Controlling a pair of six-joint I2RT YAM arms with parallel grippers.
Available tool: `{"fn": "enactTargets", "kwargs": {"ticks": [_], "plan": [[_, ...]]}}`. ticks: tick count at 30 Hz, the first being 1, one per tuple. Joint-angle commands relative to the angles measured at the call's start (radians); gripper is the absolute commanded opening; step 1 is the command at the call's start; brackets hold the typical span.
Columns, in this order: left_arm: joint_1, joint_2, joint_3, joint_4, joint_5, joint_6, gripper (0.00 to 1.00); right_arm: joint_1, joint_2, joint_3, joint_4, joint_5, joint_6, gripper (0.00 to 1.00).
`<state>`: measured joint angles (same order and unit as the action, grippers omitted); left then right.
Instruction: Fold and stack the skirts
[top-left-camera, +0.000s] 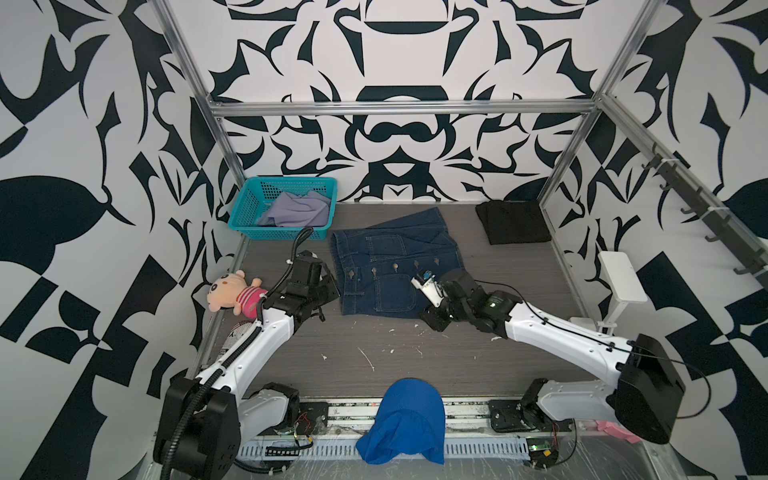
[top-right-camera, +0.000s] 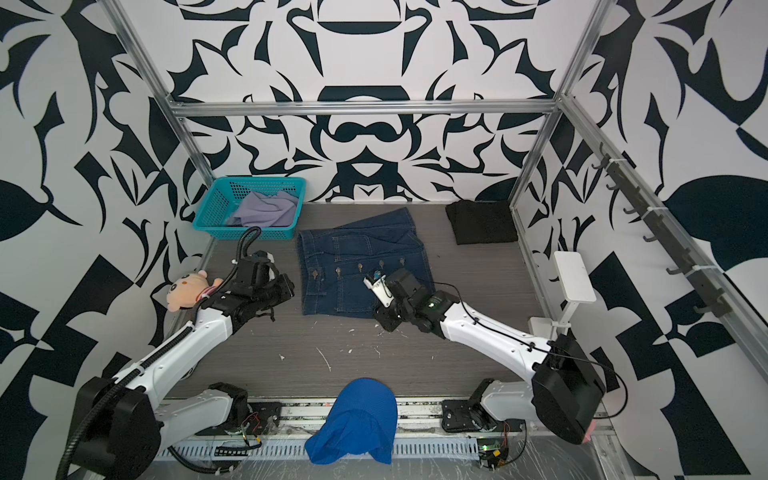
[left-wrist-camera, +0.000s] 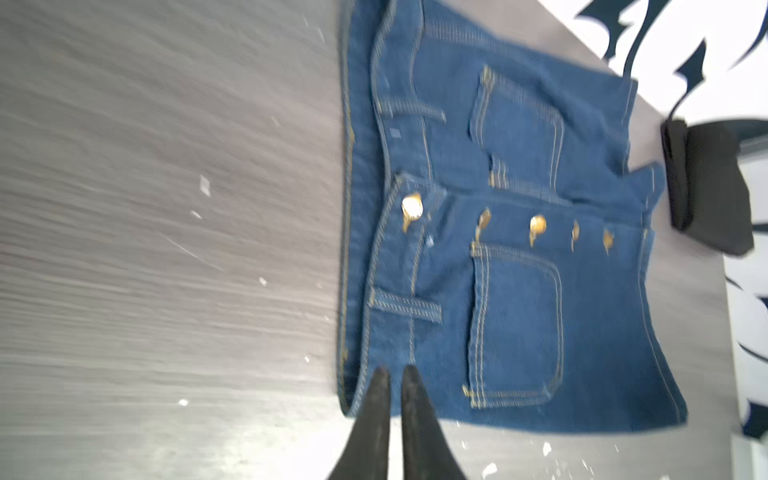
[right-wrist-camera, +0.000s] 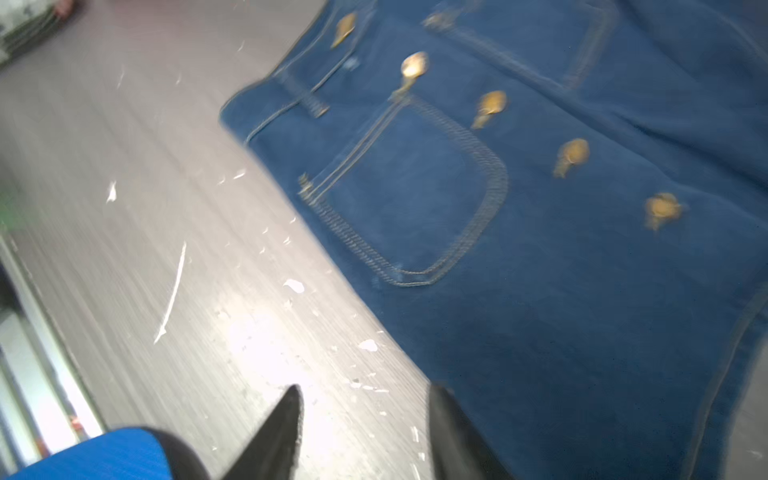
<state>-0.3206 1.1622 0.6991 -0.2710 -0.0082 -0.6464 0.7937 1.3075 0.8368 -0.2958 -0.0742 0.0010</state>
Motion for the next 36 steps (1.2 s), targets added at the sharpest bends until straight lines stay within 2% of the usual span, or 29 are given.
{"fn": "enactTargets", "kwargs": {"ticks": [1,7,9,11,14,20,24,29,36], "plan": [[-0.002,0.04,0.017,-0.023,0.073,0.0,0.11,0.027,0.054,0.02,0.046,0.097,-0.132,0.59],[-0.025,0.105,0.055,-0.009,0.131,0.013,0.13,0.066,0.126,-0.018,0.143,0.169,-0.224,0.65],[-0.042,0.177,0.095,-0.018,0.141,0.028,0.12,0.088,0.168,-0.003,0.138,0.236,-0.234,0.66],[-0.052,0.223,0.135,-0.005,0.153,0.041,0.11,0.099,0.205,0.013,0.122,0.256,-0.255,0.67],[-0.052,0.301,0.209,0.045,0.166,0.059,0.1,0.131,0.249,-0.004,0.169,0.337,-0.291,0.68],[-0.055,0.607,0.534,-0.004,0.169,0.144,0.02,0.147,0.285,-0.04,0.293,0.385,-0.297,0.68],[-0.061,0.822,0.764,-0.078,0.198,0.181,0.01,0.147,0.313,-0.03,0.326,0.431,-0.305,0.58],[-0.068,0.996,0.934,-0.158,0.213,0.185,0.02,0.147,0.359,0.036,0.197,0.42,-0.294,0.58],[-0.086,1.013,0.906,-0.105,0.184,0.18,0.03,0.147,0.301,0.041,0.094,0.343,-0.259,0.63]]}}
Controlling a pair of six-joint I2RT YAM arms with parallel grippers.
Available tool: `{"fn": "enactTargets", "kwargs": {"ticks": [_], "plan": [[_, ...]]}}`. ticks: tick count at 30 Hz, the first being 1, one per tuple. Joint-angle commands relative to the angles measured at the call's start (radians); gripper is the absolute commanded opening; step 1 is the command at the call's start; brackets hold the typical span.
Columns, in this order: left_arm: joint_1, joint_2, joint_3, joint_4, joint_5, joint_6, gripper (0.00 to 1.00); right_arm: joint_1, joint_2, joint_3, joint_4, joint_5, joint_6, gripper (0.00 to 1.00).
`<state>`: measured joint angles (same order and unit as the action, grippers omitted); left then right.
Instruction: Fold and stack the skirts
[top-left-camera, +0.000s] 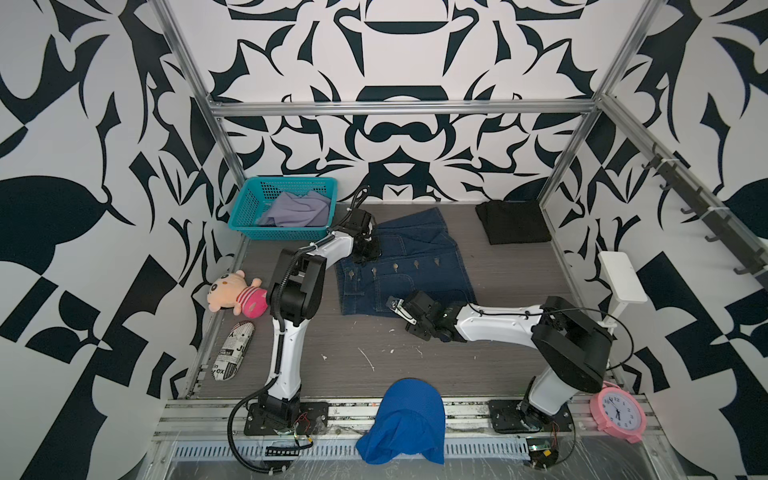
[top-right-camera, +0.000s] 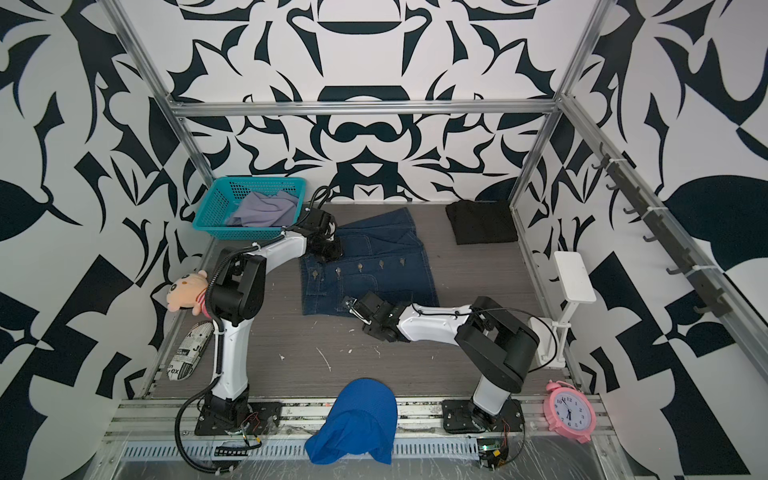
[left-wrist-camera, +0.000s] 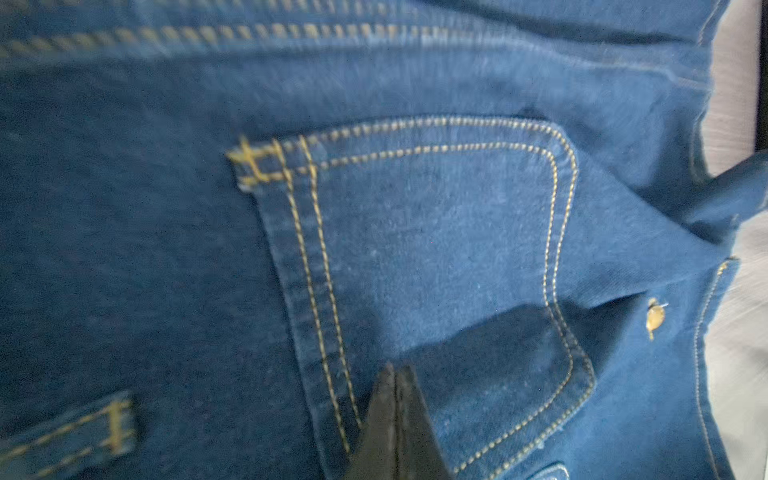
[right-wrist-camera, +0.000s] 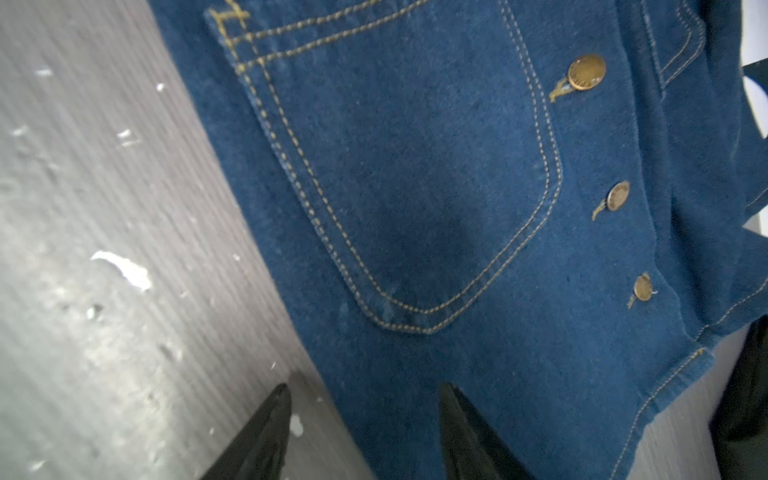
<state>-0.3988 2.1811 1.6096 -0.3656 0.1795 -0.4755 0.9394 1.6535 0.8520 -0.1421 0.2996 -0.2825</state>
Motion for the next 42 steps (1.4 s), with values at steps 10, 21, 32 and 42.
{"fn": "enactTargets", "kwargs": {"ticks": [10,21,32,42], "plan": [[-0.026,0.079,0.07,-0.015,0.001,0.032,0.03,0.001,0.054,0.077,-0.074,0.072,0.047,0.61],[-0.041,0.051,0.023,0.026,-0.011,0.046,0.03,0.002,0.073,0.156,-0.177,-0.027,0.051,0.0],[-0.071,-0.051,-0.082,0.078,0.006,0.074,0.03,-0.013,0.007,0.331,-0.507,-0.384,0.104,0.0],[-0.045,-0.369,-0.178,-0.003,-0.073,0.178,0.08,-0.077,0.016,0.492,-0.698,-0.642,0.07,0.0]]}}
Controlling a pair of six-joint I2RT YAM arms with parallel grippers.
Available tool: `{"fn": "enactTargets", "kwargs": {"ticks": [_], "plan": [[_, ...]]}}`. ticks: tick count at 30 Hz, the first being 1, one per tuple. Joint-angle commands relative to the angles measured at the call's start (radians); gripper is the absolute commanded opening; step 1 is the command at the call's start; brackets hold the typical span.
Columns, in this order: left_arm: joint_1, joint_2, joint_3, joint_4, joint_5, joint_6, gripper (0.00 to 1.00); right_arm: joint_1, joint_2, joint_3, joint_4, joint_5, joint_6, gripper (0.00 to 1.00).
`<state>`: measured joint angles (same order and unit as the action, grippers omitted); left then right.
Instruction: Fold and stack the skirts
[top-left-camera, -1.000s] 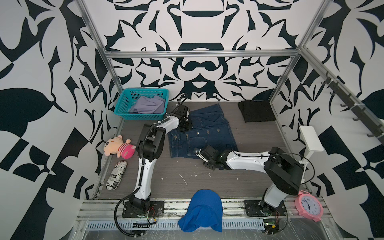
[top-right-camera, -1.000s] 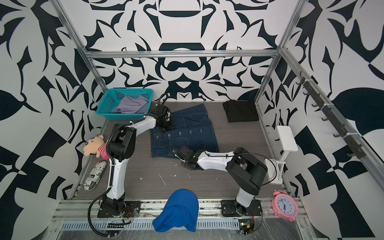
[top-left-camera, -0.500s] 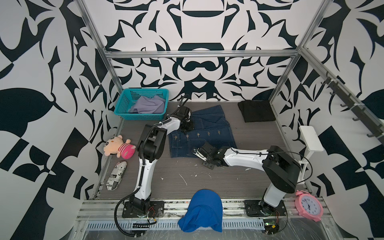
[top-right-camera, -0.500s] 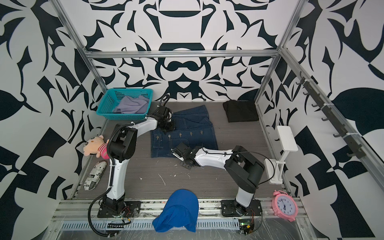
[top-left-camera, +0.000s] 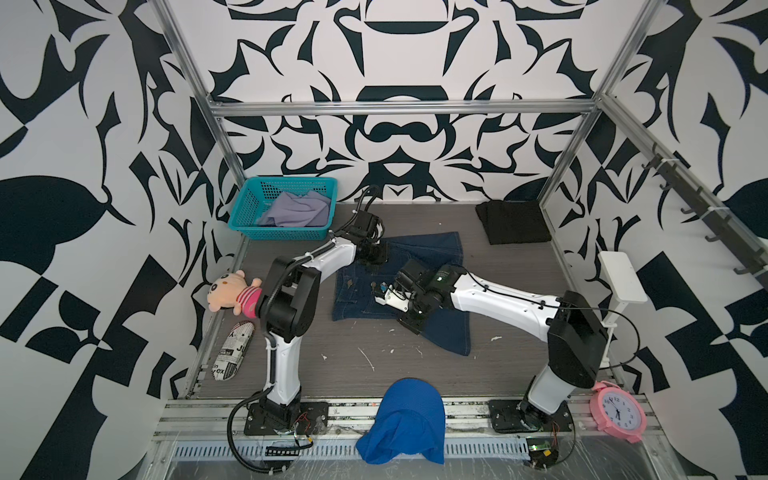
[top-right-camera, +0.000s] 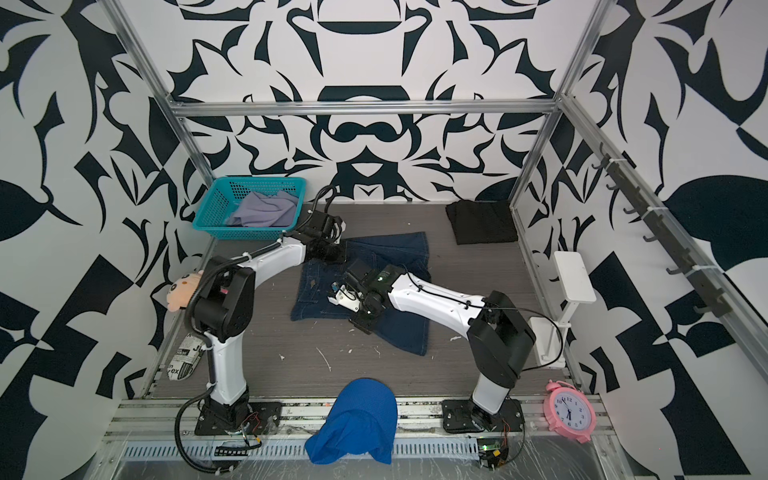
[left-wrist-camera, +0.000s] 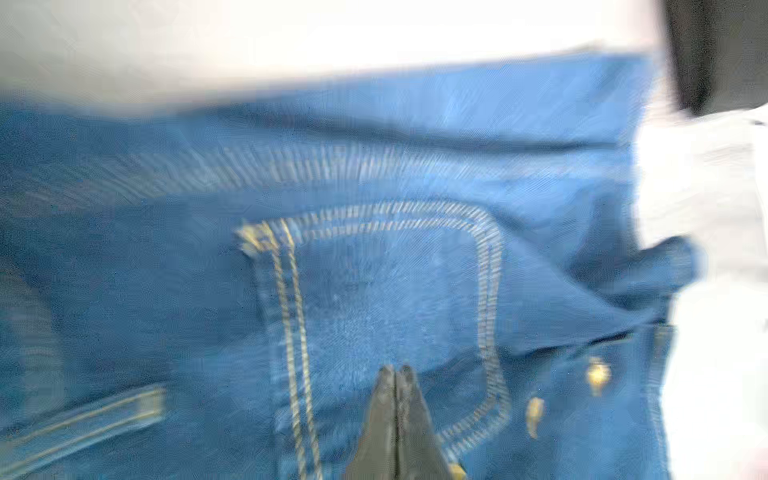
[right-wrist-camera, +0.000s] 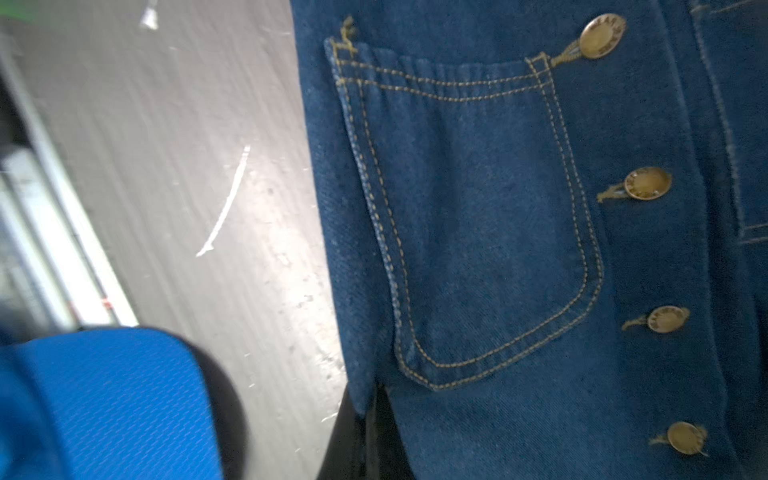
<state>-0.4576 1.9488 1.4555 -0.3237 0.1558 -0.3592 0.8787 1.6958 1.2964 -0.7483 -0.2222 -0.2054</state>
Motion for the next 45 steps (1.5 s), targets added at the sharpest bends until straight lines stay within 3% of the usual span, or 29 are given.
{"fn": "enactTargets", "kwargs": {"ticks": [1,3,7,9,12,14,16,21,25,29,32,37,45], "plan": [[0.016,-0.185,-0.05,-0.049,-0.078,0.077,0.09,-0.024,-0.032,0.047,-0.092,-0.137,-0.01,0.0],[0.021,-0.329,-0.153,-0.024,-0.174,0.11,0.11,-0.049,-0.04,0.053,-0.092,-0.179,-0.013,0.0],[0.046,-0.657,-0.465,0.131,-0.278,0.164,0.27,-0.082,-0.043,0.075,-0.107,-0.225,-0.022,0.0],[0.056,-0.847,-0.634,0.227,-0.208,0.228,0.39,-0.1,-0.041,0.085,-0.117,-0.268,-0.032,0.0],[0.052,-1.006,-0.789,0.298,0.081,0.317,0.6,-0.135,-0.027,0.114,-0.139,-0.325,-0.047,0.0],[0.038,-1.045,-0.832,0.305,0.168,0.291,0.59,-0.169,-0.015,0.141,-0.157,-0.38,-0.057,0.0],[0.012,-1.056,-0.87,0.322,0.201,0.29,0.61,-0.203,0.0,0.166,-0.172,-0.437,-0.064,0.0],[-0.024,-0.996,-0.942,0.439,0.247,0.273,0.78,-0.263,0.067,0.264,-0.258,-0.489,-0.1,0.0],[-0.027,-0.885,-0.961,0.542,0.318,0.252,0.81,-0.294,0.106,0.313,-0.311,-0.511,-0.132,0.0],[-0.032,-0.777,-0.936,0.532,0.287,0.257,0.82,-0.308,0.128,0.346,-0.343,-0.523,-0.156,0.0],[-0.032,-0.762,-0.947,0.527,0.212,0.241,0.73,-0.318,0.128,0.359,-0.362,-0.526,-0.169,0.0],[-0.033,-0.844,-0.978,0.461,0.15,0.249,0.69,-0.346,0.116,0.363,-0.363,-0.513,-0.169,0.0],[-0.032,-0.831,-0.966,0.403,0.145,0.236,0.53,-0.368,0.117,0.376,-0.376,-0.483,-0.17,0.0]]}}
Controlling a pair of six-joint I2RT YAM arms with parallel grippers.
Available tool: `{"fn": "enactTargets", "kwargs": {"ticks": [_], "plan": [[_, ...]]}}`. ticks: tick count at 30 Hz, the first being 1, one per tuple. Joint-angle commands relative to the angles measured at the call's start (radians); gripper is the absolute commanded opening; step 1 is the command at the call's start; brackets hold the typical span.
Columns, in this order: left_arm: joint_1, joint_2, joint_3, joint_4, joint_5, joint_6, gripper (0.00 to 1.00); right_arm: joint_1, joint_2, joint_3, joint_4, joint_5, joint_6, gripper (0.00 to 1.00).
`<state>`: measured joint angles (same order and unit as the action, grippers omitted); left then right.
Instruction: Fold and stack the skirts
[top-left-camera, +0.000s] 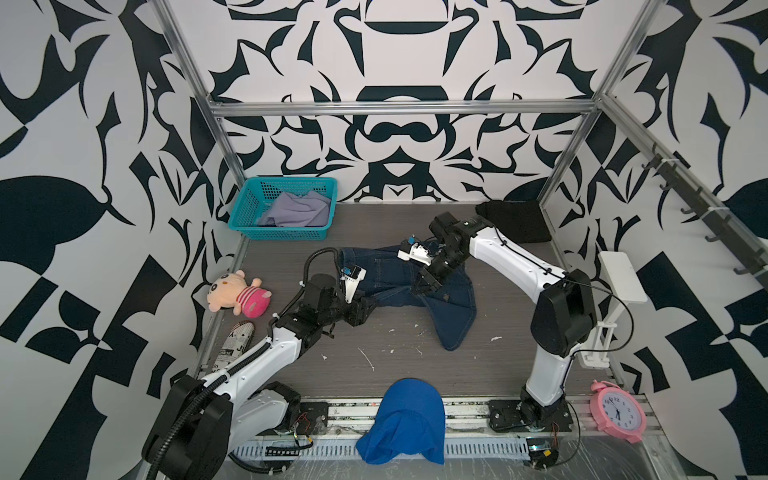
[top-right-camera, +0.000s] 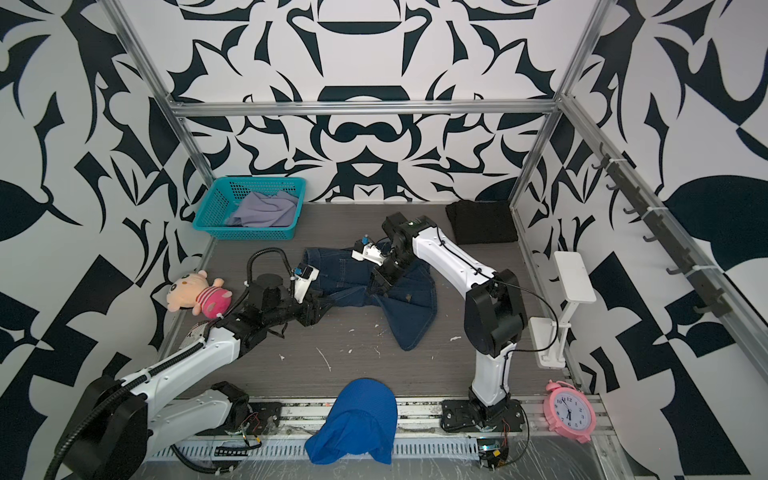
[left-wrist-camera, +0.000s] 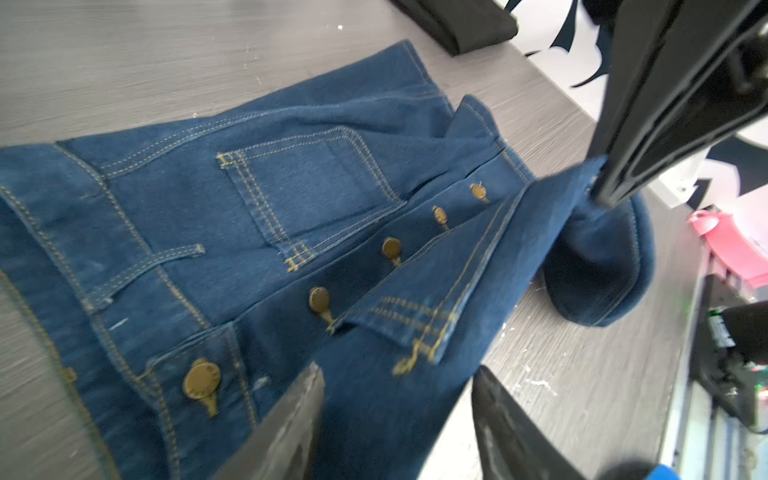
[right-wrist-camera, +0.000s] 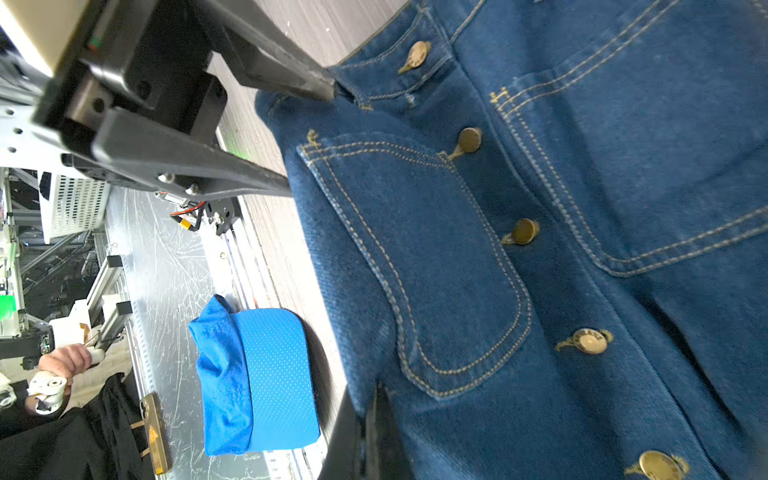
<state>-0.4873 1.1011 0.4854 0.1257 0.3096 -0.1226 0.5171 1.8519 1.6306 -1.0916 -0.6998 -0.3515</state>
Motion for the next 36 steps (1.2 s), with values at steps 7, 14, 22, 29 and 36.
{"fn": "enactTargets", "kwargs": {"ticks": [7,14,22,29,36], "plan": [[-0.002,0.036,0.144,-0.233,-0.082,0.028,0.22,-0.013,-0.059,0.036,-0.031,0.083,-0.023,0.0],[-0.003,-0.023,0.284,-0.427,-0.152,0.076,0.09,-0.011,-0.04,0.043,-0.036,0.143,-0.012,0.0],[-0.002,-0.005,0.328,-0.482,-0.138,0.089,0.13,-0.011,-0.077,0.007,0.042,0.169,0.021,0.0],[-0.03,-0.069,0.176,-0.369,-0.127,-0.061,0.67,-0.012,-0.102,-0.024,0.103,0.112,0.068,0.0],[-0.017,-0.195,0.022,-0.247,-0.324,-0.187,0.84,-0.013,-0.076,-0.013,0.1,0.083,0.077,0.0]]}}
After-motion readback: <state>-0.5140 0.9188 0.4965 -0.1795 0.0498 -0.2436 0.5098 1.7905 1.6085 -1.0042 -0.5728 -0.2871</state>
